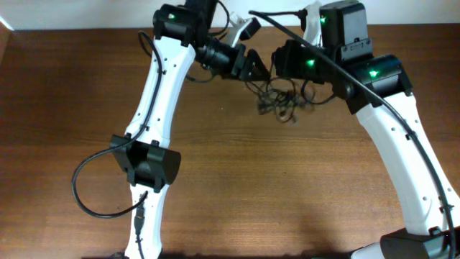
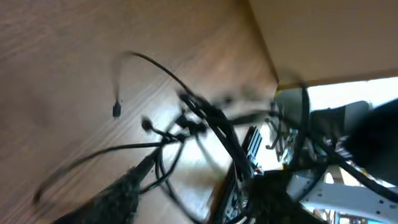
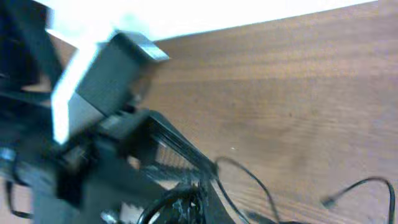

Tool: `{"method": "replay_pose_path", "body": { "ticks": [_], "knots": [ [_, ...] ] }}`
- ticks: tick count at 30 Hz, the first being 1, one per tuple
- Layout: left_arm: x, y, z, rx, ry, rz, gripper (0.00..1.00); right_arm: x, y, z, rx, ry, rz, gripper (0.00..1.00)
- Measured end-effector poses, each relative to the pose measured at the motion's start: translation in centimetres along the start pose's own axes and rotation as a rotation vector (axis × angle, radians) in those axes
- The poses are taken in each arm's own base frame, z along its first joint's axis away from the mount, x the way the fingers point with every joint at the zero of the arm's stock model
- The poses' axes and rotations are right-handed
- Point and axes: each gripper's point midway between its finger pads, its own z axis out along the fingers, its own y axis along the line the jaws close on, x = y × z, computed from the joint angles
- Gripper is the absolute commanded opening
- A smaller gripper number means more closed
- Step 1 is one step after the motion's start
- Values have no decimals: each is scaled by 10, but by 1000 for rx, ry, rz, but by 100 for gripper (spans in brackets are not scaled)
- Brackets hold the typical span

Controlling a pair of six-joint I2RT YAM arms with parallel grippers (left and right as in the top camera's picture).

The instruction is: Untangle cables

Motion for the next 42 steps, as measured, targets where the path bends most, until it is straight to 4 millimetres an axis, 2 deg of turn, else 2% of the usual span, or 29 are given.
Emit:
{"method": "replay_pose_path", "body": {
  "ticks": [1,2,3,6,9,10,11,13,15,17,20,21,23,24,26,28,30,31,32,33,34,35,37,39,41,42],
  "knots": [
    [3,-6,6,8,19,41,2,-4,6,-1,-35,-12,-6,4],
    [5,-9,10,11,28,52,0,-6,8,-1,-51,-13,-5,4],
    [8,-10,15,14,42,64,0,-7,7,-2,-62,-12,1,4],
    [15,-4,24,-15,80,75,0,-24,-16,-14,-71,-40,61,4],
    [17,15,21,-97,92,68,0,-39,-52,-28,-34,-71,127,4],
    [16,27,15,-144,89,61,0,-43,-73,-36,2,-78,168,4],
    [16,35,10,-171,84,51,0,-44,-83,-40,19,-81,187,4],
    [15,52,-2,-231,74,21,0,-36,-108,-48,90,-54,243,4],
    [16,76,-24,-294,51,-35,0,-23,-133,-57,182,-19,290,4],
    [21,90,-39,-330,49,-83,0,-7,-146,-62,238,37,311,4],
    [21,100,-49,-358,35,-109,0,11,-131,-55,224,109,278,4],
    [20,101,-50,-362,28,-115,2,15,-121,-49,210,129,256,12],
    [17,104,-54,-367,7,-140,13,35,-87,-24,176,202,177,90],
    [18,109,-60,-372,-2,-162,17,43,-77,-13,181,229,138,99],
    [26,115,-70,-378,7,-199,20,52,-78,0,232,252,85,99],
    [35,119,-79,-381,23,-214,23,52,-97,0,313,258,53,99],
    [33,118,-83,-390,14,-185,22,48,-123,-11,380,254,74,99],
    [32,113,-85,-393,8,-170,21,46,-133,-16,396,254,95,99],
    [30,102,-87,-397,-1,-146,17,43,-156,-29,434,248,149,99],
    [28,80,-88,-396,-6,-103,17,40,-169,-37,451,241,183,99],
    [28,67,-85,-393,-3,-86,17,39,-177,-42,461,237,206,99],
    [31,45,-76,-385,15,-55,18,38,-191,-52,472,232,248,99],
    [35,10,-44,-373,70,21,24,36,-205,-62,483,221,282,99],
    [43,-3,-1,-390,153,90,27,36,-207,-64,480,226,278,99],
    [58,-6,40,-429,242,151,25,37,-206,-63,471,232,265,99],
    [65,-4,54,-450,278,170,25,37,-206,-63,470,233,263,99]
  ]
}}
